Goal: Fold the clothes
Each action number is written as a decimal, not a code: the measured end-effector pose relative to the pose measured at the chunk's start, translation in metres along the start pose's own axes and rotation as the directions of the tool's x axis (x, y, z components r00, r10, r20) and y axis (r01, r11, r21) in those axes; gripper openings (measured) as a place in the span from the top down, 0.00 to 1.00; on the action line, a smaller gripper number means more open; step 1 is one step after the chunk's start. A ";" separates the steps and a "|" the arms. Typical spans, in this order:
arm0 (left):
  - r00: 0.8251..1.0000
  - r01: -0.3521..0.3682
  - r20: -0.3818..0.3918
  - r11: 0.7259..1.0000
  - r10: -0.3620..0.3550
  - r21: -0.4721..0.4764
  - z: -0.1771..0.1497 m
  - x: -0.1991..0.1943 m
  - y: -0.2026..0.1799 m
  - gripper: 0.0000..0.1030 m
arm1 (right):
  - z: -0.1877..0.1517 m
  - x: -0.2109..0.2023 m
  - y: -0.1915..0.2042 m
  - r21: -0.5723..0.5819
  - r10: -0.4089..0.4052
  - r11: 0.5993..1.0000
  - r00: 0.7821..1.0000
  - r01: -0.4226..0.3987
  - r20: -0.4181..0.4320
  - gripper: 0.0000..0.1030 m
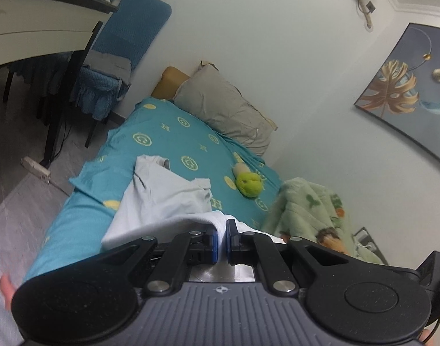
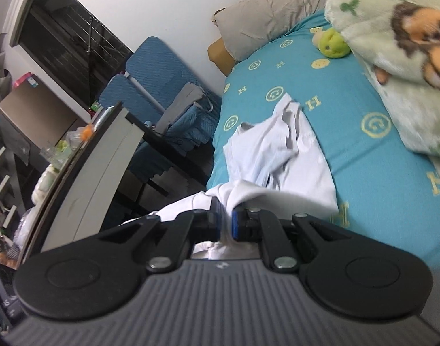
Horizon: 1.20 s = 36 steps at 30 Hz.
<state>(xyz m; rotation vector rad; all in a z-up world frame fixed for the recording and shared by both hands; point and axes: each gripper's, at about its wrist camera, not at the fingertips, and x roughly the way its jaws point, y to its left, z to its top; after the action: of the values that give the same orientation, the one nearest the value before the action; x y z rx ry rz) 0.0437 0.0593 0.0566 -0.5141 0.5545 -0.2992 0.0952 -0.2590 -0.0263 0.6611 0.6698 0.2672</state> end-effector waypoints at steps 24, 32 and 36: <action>0.967 -0.209 -0.111 0.961 0.232 0.182 -0.023 0.296 0.123 0.93 | 0.019 0.249 -0.082 -0.228 -0.220 0.952 0.974 0.203 -0.052 0.89; 0.956 -0.233 -0.117 0.937 0.270 0.262 -0.031 0.304 0.121 0.85 | 0.012 0.260 -0.088 -0.251 -0.253 0.941 0.964 0.226 -0.081 0.88; 0.959 -0.239 -0.072 0.922 0.273 0.305 -0.025 0.288 0.107 0.79 | 0.013 0.250 -0.083 -0.229 -0.248 0.946 0.967 0.229 -0.061 0.88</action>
<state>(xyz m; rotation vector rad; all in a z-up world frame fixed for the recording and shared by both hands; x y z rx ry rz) 0.2778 0.0231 -0.1405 -0.1329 0.6674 -0.1560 0.2956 -0.2206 -0.1935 0.3517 0.7856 0.1433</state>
